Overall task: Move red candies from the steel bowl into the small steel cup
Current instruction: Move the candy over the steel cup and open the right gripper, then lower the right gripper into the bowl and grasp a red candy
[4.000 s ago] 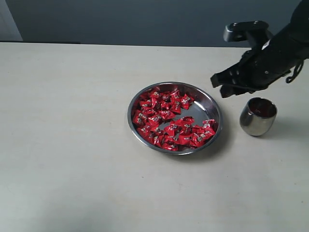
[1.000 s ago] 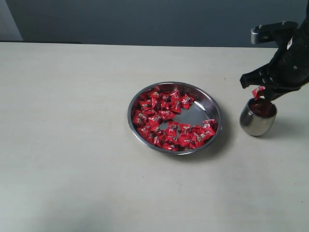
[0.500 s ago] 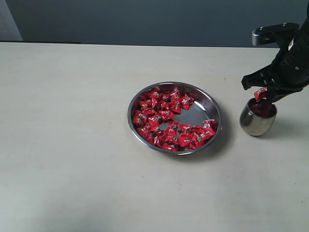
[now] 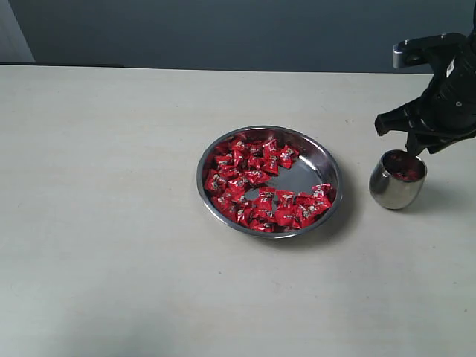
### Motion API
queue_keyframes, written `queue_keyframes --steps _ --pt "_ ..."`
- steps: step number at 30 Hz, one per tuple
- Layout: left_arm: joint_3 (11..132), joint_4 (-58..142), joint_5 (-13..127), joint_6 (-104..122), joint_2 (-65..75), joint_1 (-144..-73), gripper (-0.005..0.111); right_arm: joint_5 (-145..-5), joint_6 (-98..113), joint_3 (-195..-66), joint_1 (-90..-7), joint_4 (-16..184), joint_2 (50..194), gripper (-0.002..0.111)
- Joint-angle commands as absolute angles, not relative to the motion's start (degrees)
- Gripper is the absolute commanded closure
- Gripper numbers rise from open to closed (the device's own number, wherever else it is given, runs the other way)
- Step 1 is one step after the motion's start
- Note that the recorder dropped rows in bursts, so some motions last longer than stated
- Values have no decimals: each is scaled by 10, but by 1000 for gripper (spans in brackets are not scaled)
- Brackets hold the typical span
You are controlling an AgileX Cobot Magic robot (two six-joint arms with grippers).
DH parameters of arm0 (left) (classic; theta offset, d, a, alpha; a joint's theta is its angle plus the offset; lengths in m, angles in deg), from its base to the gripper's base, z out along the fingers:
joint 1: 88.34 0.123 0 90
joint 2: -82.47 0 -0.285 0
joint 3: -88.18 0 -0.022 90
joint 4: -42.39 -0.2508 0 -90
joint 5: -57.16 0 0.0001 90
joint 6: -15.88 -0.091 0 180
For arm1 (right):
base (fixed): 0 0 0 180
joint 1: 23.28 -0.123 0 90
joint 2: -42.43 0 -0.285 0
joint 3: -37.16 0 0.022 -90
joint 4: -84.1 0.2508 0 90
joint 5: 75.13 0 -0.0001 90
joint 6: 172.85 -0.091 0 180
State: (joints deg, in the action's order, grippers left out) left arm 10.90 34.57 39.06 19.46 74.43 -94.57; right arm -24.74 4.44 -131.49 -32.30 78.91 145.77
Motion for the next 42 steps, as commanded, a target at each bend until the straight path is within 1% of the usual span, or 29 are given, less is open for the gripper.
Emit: queue_keyframes --steps 1,2,4,5,7,9,11,14,18,33,36,38,42 --pt "110 346 394 198 747 -947 106 -282 150 -1316 -338 923 1458 78" --pt "110 346 394 198 747 -947 106 -293 221 -1316 -360 1001 1458 78" --pt "110 346 394 198 747 -947 106 -308 305 -1316 -395 1073 1465 78" --pt "110 346 394 198 747 -947 106 -316 317 -1316 -407 1080 1471 78" --pt "110 346 394 198 747 -947 106 -341 322 -1316 -434 1080 1499 74" --pt "110 346 394 198 747 -947 106 -373 328 -1316 -453 1084 1545 65" --pt "110 346 394 198 747 -947 106 -403 338 -1316 -465 1106 1579 65" --pt "110 346 394 198 747 -947 106 -417 375 -1325 -468 1163 1620 64" --pt "110 346 394 198 747 -947 106 -417 376 -1349 -468 1179 1654 64" --pt "110 346 394 198 747 -947 106 -411 376 -1368 -468 1188 1693 65" --pt "110 346 394 198 747 -947 106 -411 376 -1368 -468 1188 1693 71" --pt "110 346 394 198 747 -947 106 -411 376 -1368 -468 1188 1693 79" --pt "110 346 394 198 747 -947 106 -411 376 -1368 -468 1188 1693 100"
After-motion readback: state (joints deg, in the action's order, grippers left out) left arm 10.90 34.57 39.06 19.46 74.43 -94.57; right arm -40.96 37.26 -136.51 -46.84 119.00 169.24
